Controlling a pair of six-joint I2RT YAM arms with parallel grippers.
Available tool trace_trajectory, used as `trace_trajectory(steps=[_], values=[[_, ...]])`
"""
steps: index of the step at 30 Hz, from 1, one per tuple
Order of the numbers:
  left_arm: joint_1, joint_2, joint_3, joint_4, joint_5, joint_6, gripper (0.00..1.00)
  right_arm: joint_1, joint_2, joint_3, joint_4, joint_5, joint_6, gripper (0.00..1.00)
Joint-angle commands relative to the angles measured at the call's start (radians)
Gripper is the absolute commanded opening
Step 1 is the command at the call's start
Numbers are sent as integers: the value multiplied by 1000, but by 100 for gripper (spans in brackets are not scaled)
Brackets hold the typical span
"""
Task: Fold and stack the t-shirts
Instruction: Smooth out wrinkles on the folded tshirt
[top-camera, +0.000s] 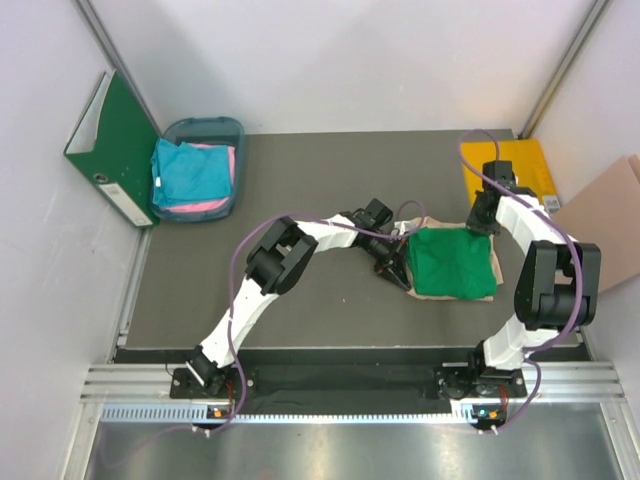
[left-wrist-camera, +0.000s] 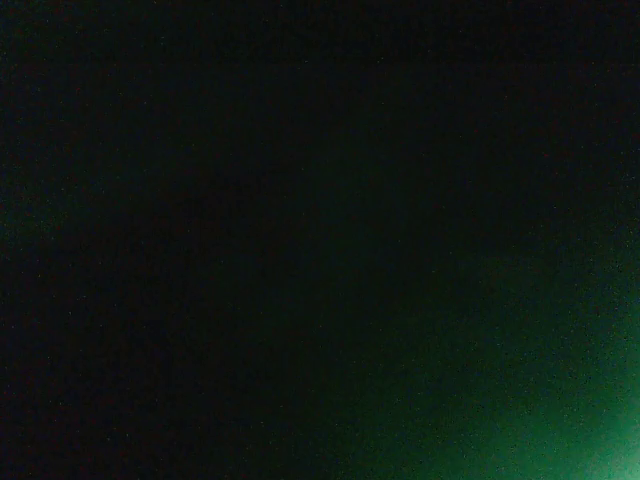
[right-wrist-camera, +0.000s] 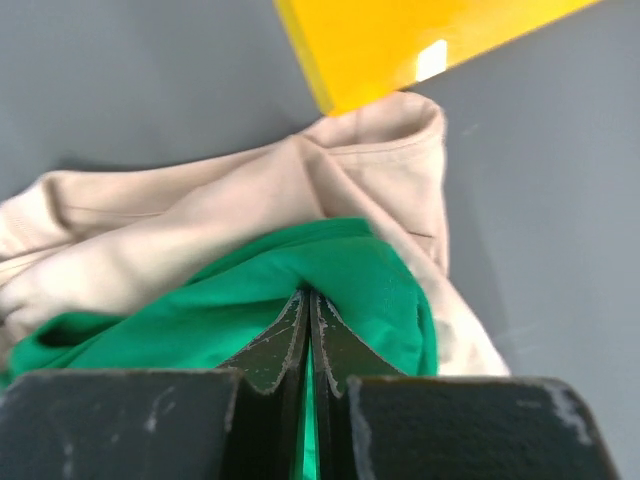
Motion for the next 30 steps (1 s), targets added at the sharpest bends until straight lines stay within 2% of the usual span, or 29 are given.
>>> trace_trajectory(steps=[1,6,7,11,14,16,20,24,30], values=[[9,-32,-27,-123,-63,61,0,-20,52,-16,46,87,-10,0],[12,-44,-6,-207,-111,130,0,-18,121,1,99,63,-20,0],[13,-52,18,-292,-139,194,0,-18,109,4,105,57,-23,0],[36,-147,8,-431,-280,307,0,8,-12,44,100,18,-73,0],[81,-272,-104,-424,-369,312,0,55,-94,99,38,2,-130,0],[134,-367,-198,-408,-415,299,0,98,-127,119,3,-37,-145,0],[254,-479,-286,-413,-501,290,0,221,-134,127,-31,-184,-142,0],[387,-521,-270,-483,-595,304,0,322,-83,86,-31,-314,-115,0],[463,-507,-224,-525,-627,315,0,433,44,20,-10,-422,-105,0]])
